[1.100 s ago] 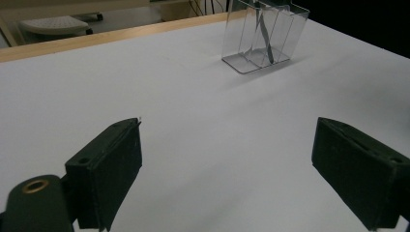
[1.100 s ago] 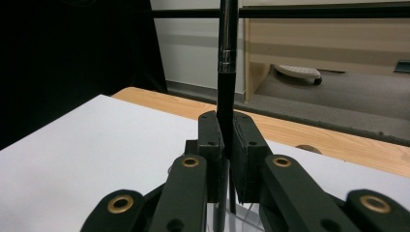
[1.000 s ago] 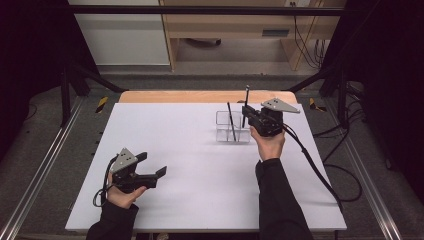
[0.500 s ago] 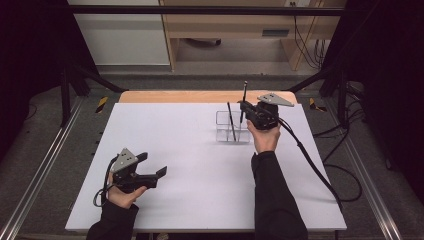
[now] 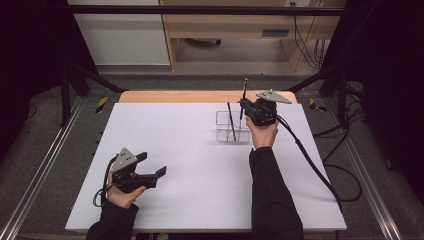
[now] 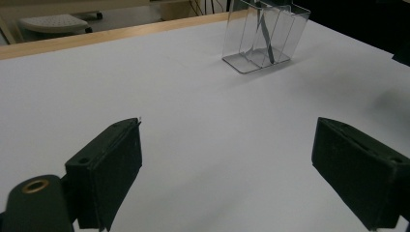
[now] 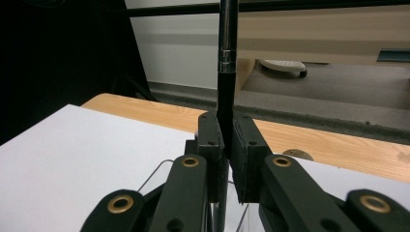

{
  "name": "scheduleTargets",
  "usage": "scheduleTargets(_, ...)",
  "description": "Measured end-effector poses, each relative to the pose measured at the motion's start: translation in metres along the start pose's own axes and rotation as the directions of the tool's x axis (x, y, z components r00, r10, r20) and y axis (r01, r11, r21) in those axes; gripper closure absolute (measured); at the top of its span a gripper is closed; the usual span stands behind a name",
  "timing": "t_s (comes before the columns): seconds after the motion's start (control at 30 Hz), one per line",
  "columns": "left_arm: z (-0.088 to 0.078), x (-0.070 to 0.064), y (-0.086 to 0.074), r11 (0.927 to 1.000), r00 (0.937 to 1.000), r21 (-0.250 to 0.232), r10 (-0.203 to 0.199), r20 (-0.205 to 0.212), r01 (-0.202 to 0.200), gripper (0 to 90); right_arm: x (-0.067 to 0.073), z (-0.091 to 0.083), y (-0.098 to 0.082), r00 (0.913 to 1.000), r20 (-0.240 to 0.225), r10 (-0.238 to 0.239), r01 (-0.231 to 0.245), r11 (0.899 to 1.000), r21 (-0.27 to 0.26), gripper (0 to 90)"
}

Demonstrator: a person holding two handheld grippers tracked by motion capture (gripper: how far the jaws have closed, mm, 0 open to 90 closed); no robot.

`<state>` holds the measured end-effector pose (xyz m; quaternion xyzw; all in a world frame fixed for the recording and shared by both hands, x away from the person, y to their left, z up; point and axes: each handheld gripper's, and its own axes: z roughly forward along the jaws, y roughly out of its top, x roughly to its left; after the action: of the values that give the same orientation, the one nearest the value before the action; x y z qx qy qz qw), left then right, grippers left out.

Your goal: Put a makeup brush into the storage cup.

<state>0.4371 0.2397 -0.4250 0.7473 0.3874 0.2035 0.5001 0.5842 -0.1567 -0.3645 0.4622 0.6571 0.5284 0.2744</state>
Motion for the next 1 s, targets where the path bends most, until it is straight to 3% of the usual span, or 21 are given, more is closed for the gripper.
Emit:
scheduleTargets(0.37,0.0,0.0,0.0,1.0,1.0,0.0,0.002,0.0,-0.002,9.9,0.003,0.014,-0.01,1.0,-0.003,0.008,-0.008,1.0,0.026,84.0)
scheduleTargets(1.0,0.0,0.0,0.0,1.0,1.0,-0.001,0.005,-0.002,-0.005,9.9,0.005,0.023,-0.026,1.0,0.003,0.009,-0.01,0.998,0.065,84.0)
